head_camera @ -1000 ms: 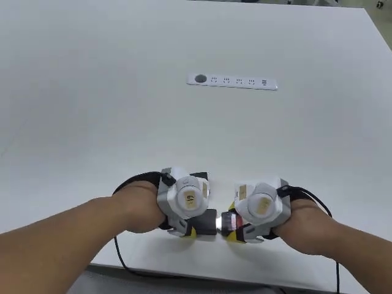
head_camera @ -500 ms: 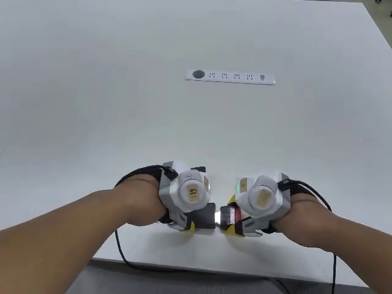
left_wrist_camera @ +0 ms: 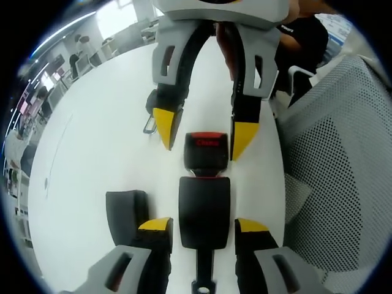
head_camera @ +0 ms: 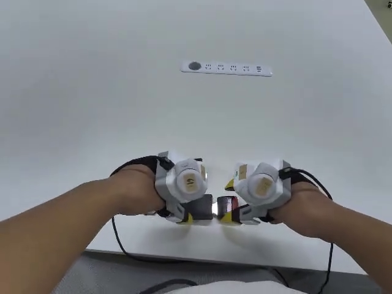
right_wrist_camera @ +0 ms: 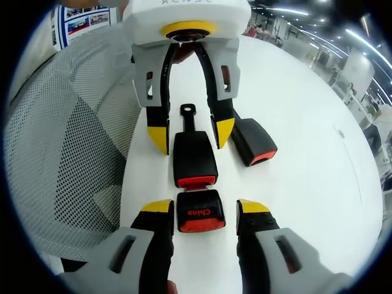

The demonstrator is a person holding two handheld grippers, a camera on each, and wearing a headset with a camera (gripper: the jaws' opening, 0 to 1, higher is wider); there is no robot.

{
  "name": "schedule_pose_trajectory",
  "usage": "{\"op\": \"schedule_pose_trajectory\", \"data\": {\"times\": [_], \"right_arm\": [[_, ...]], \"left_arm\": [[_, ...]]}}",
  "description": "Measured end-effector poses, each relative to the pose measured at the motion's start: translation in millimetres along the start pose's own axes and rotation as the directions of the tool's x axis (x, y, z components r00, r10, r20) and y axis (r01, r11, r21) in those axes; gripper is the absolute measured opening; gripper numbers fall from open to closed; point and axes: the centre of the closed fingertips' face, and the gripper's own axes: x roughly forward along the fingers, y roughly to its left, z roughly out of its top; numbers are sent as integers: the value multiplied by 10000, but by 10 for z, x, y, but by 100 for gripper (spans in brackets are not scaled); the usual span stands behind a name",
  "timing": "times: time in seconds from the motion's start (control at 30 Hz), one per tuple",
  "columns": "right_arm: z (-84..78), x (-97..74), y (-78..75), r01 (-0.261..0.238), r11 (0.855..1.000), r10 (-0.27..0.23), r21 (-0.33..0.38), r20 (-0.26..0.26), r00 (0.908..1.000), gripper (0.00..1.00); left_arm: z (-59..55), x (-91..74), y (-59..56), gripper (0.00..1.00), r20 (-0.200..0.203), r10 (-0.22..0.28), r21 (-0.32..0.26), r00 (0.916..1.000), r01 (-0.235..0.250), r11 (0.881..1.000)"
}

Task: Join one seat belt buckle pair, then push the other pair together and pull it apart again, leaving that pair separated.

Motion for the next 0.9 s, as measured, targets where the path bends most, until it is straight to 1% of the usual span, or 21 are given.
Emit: {"op": "schedule_pose_trajectory", "data": {"times": [0.03, 0.07, 0.1, 0.17, 0.2, 0.27, 0.3, 0.33, 0.37, 0.4, 0.47, 0.5, 0.53, 0.57, 0.63, 0.7, 0.73, 0.77, 0.83, 0.9], "right_arm": [[25, -37, -12, -21, 10000, 21, 38, 62, 10000, 40], [18, -31, -40, 22, 10000, -22, 33, 133, 9999, 40], [34, -62, -72, 46, 10000, -47, 71, 212, 9998, 40], [74, -137, -132, 120, 9997, -127, 189, 375, 9992, 39], [81, -163, -155, 164, 9996, -174, 241, 429, 9989, 39], [53, -197, -235, 332, 9990, -346, 300, 445, 9984, 39], [24, -211, -277, 435, 9986, -446, 305, 397, 9982, 40], [-25, -227, -330, 551, 9977, -565, 393, 346, 9978, 40], [-57, -242, -365, 609, 9970, -625, 474, 328, 9975, 40], [-111, -261, -421, 710, 9960, -726, 536, 283, 9970, 39], [-194, -304, -490, 856, 9940, -871, 682, 192, 9960, 39], [-232, -322, -518, 886, 9934, -900, 734, 159, 9958, 39], [-266, -343, -543, 931, 9926, -942, 785, 113, 9955, 39], [-324, -375, -584, 1020, 9911, -1027, 853, 42, 9947, 39], [-404, -416, -626, 1100, 9894, -1098, 947, -74, 9939, 39], [-518, -451, -698, 1195, 9873, -1179, 1050, -209, 9928, 39], [-568, -485, -715, 1252, 9857, -1226, 1131, -299, 9920, 39], [-609, -501, -734, 1291, 9846, -1257, 1182, -358, 9914, 39], [-712, -517, -772, 1355, 9824, -1305, 1282, -469, 9903, 39], [-804, -528, -807, 1425, 9805, -1352, 1352, -619, 9889, 39]], "left_arm": [[19, -21, 3, 43, 35, -24, 43, 10000, 24, 10000], [68, -76, 6, 44, 194, -112, 117, 9997, 110, 9999], [105, -109, 30, 46, 314, -95, 129, 9995, 91, 9999], [146, -190, 122, 46, 447, 77, 54, 9990, -79, 10000], [176, -242, 179, 47, 603, 171, -52, 9980, -168, 9998], [240, -295, 298, 49, 1033, 365, -417, 9940, -324, 9986], [241, -311, 359, 50, 1086, 502, -544, 9928, -445, 9975], [185, -320, 465, 53, 926, 841, -717, 9921, -775, 9944], [98, -260, 557, 53, 815, 899, -643, 9926, -847, 9943], [60, -261, 598, 52, 761, 942, -584, 9926, -898, 9942], [2, -266, 678, 51, 749, 988, -692, 9923, -937, 9932], [15, -273, 667, 51, 762, 1022, -853, 9918, -956, 9918], [-5, -274, 686, 51, 736, 1044, -862, 9918, -979, 9915], [-36, -280, 740, 51, 698, 1092, -853, 9916, -1031, 9910], [-85, -258, 796, 51, 614, 1114, -884, 9919, -1058, 9905], [-117, -258, 810, 52, 379, 1112, -773, 9931, -1080, 9911], [-149, -245, 842, 53, 275, 1165, -619, 9928, -1146, 9915], [-168, -226, 870, 54, 224, 1189, -627, 9927, -1173, 9911], [-177, -219, 882, 53, 164, 1102, -632, 9938, -1090, 9920], [-204, -177, 919, 53, 79, 1035, -626, 9946, -1028, 9927]]}}
